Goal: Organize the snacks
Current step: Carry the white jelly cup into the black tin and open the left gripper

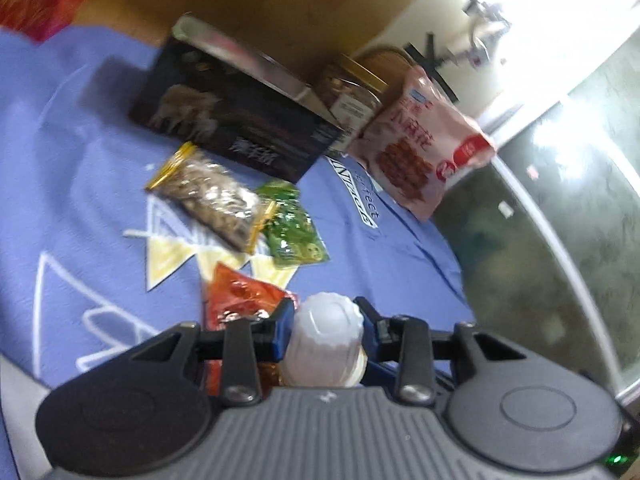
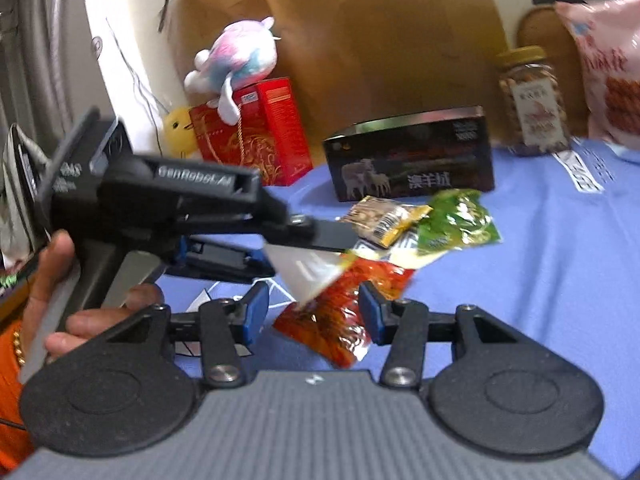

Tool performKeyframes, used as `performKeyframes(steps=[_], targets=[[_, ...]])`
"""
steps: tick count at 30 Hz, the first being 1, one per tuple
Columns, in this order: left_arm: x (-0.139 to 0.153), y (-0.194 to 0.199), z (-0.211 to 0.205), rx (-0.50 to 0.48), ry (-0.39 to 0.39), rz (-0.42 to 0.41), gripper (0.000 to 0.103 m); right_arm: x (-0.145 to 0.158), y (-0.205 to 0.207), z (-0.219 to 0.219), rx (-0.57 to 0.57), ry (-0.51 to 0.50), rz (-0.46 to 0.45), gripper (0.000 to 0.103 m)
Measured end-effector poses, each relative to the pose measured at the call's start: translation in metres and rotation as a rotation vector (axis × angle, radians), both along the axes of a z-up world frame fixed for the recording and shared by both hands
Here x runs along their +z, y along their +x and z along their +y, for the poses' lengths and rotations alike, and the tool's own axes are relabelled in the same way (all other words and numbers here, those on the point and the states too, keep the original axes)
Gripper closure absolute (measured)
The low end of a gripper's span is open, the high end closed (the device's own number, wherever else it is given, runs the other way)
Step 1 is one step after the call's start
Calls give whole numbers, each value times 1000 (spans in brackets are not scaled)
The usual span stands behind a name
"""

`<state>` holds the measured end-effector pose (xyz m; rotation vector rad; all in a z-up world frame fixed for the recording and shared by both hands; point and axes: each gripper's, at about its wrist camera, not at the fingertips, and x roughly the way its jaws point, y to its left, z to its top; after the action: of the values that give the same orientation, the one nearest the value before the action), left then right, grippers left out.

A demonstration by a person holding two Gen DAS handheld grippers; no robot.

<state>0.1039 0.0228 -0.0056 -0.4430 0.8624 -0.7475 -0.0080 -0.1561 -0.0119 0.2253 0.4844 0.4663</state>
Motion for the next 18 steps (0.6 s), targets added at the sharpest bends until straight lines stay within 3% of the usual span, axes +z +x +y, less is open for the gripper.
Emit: performKeyframes(steps=[1,2,4,6,11,15,18], targets=[[3,-1,-7,5,45,-21,70,-1,3,1,-6,-7,-6,52],[5,-2,-12,12,86,-45,71,-2,5,1,-14,-12,-8,62],[10,-2,-21,13,159,-83,70,-5,15,1,-30,-36,11,67],[18,2,-26,11,206,-116,70,-7,23,1,-34,-37,28,68],[58,42,-32,28,225,-185,69,9,51,1,-34,-49,-2,69],[89,99,-49,49,222,-256,67,41,100,-4,-60,-59,-90,69],[94,147,-73,55,250,-268,51,56,149,-8,-117,-105,-129,69]])
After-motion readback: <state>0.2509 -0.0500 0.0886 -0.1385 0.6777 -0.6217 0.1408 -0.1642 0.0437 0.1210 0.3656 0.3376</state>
